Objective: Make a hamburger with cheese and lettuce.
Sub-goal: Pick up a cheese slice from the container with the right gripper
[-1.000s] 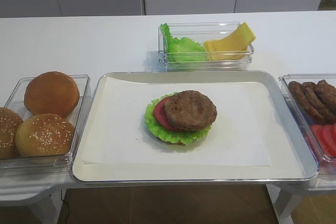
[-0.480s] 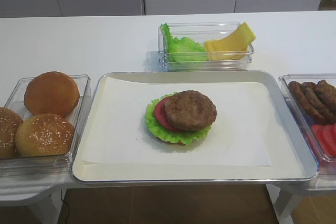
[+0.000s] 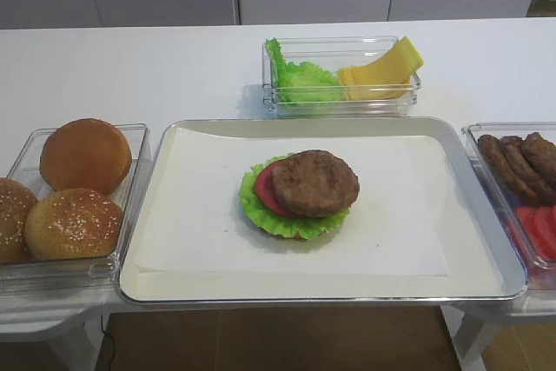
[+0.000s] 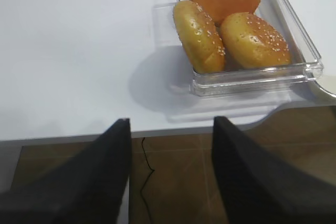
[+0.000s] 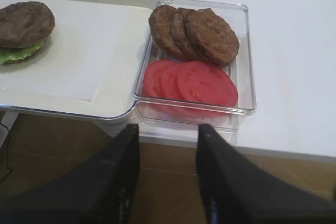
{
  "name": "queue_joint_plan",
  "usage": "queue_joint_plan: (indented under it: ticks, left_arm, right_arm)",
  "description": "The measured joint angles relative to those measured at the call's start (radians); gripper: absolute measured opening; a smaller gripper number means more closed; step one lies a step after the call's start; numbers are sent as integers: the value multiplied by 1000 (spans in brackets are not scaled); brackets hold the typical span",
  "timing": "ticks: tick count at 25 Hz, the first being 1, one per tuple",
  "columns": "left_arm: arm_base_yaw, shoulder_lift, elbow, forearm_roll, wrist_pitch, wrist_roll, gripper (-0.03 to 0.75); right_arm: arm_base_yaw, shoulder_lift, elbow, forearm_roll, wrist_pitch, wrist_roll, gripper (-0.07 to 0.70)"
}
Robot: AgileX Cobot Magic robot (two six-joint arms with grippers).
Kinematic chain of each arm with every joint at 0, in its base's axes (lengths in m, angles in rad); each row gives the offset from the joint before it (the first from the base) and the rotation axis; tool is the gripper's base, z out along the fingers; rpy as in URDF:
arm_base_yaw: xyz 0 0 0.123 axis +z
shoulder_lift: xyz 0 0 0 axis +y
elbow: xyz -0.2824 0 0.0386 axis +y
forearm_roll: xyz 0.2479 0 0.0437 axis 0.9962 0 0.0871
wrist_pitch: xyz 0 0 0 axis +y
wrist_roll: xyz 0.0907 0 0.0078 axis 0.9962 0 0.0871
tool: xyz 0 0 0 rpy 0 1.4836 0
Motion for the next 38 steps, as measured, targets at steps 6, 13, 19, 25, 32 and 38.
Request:
queue_joint_plan:
  ticks: [6, 13, 19, 25, 32, 38]
  left_arm:
    - [0, 0, 0, 0, 0, 0, 370]
    - [0, 0, 0, 0, 0, 0, 370]
    - [0, 0, 0, 0, 0, 0, 370]
    - [0, 0, 0, 0, 0, 0, 370]
    - [0, 0, 0, 0, 0, 0, 370]
    - [0, 0, 0, 0, 0, 0, 370]
  right_arm:
    - [0, 0, -4, -3, -17, 58, 316]
    - [0, 157, -75, 49, -147, 136, 351]
    - [0, 427, -125, 119, -324, 136, 353]
    - [0, 738, -199, 175, -482, 124, 355]
    - [0, 1136, -395, 184, -590, 80, 356]
    - [0, 1488, -640, 200, -598, 44, 356]
